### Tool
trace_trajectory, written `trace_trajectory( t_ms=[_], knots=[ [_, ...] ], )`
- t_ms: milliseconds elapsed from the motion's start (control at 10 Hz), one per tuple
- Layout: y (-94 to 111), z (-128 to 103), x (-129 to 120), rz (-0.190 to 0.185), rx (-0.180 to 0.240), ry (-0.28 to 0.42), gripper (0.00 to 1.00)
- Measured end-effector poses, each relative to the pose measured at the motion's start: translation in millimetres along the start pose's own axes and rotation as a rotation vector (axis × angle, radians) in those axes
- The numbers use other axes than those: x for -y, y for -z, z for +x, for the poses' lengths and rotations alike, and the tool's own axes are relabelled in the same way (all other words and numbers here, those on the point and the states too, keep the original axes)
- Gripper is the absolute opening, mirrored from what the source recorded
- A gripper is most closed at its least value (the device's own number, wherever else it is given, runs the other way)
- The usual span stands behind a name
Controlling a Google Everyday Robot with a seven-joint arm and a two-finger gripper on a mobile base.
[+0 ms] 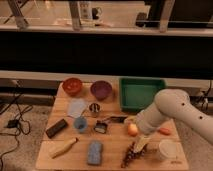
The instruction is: Wipe tray with eraser
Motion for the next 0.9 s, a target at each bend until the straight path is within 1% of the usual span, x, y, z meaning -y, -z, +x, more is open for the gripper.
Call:
trace_trajectory(
  t_ms=[100,200,300,400,500,600,700,800,900],
  knots=[
    [-5.6,-2.9,-1.2,-0.013,0.007,0.008,0.80],
    [-16.1,-7.4,-7.0,-0.039,0.012,0.022,0.80],
    [-31.9,-14.6,-14.5,-0.072,0.018,0.033,0.80],
    [-50.3,-26.8,-18.0,-0.096,0.025,0.047,0.80],
    [-78.0,-44.6,-21.8,-0.128,0.035,0.066,0.80],
    [-99.1,-56.7,-24.6,-0.152,0.044,0.080,0.80],
    [-114.5,-65.2,-26.2,-0.171,0.052,0.094,0.80],
    [-135.4,-77.7,-27.7,-0.195,0.066,0.111,0.80],
    [-147.0,-88.1,-27.6,-0.209,0.078,0.124,0.80]
  ],
)
